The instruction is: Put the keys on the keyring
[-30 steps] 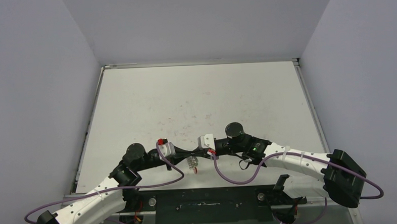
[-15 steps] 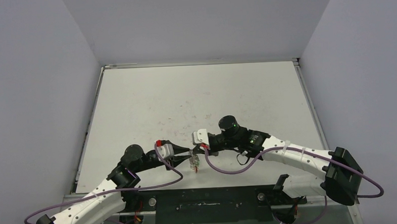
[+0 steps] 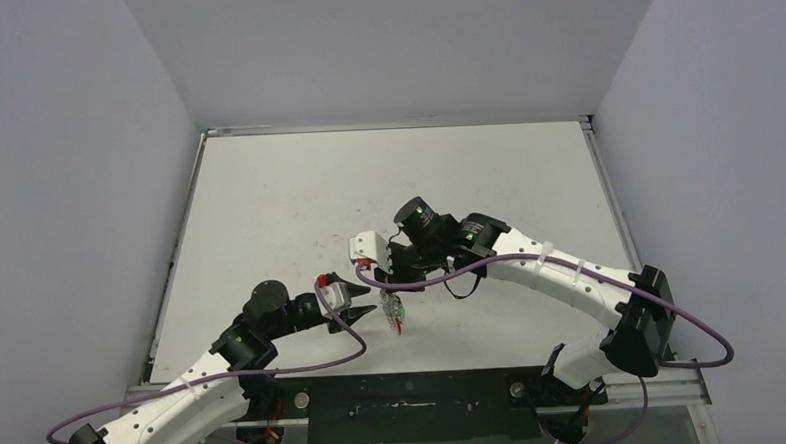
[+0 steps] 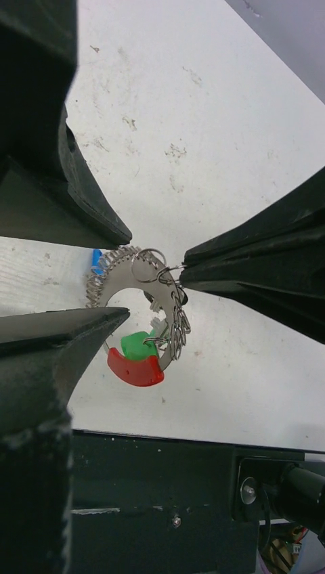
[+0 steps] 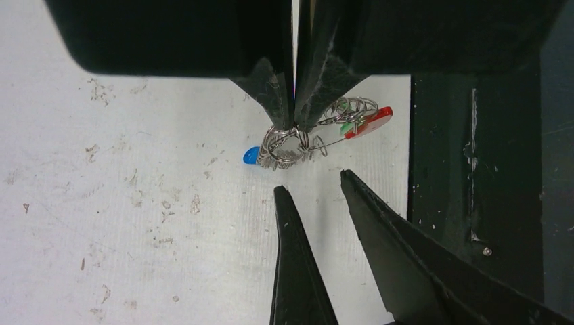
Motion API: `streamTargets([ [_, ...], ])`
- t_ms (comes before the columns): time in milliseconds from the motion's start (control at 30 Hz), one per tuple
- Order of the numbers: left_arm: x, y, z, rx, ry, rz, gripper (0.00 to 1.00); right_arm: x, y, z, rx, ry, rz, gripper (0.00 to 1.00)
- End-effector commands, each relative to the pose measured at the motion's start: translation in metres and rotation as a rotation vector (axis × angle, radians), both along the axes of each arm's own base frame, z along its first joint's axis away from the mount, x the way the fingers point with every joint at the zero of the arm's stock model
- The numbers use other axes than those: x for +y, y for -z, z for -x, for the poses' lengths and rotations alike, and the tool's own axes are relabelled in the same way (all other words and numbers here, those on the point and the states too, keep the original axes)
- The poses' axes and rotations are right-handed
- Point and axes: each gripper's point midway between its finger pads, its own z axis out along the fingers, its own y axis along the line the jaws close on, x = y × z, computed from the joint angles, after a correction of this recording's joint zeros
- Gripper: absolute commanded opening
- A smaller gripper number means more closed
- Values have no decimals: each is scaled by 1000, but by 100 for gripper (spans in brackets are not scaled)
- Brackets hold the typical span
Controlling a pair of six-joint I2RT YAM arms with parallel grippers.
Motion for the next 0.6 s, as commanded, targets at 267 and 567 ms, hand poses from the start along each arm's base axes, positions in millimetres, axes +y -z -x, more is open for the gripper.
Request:
streamTargets([
  [267, -15, -31, -4, -55, 46, 84, 28, 14, -14, 11, 64, 12, 38, 0],
  [567, -21, -30, -1, -45, 80, 92, 28, 20, -12, 11, 71, 17, 37, 0],
])
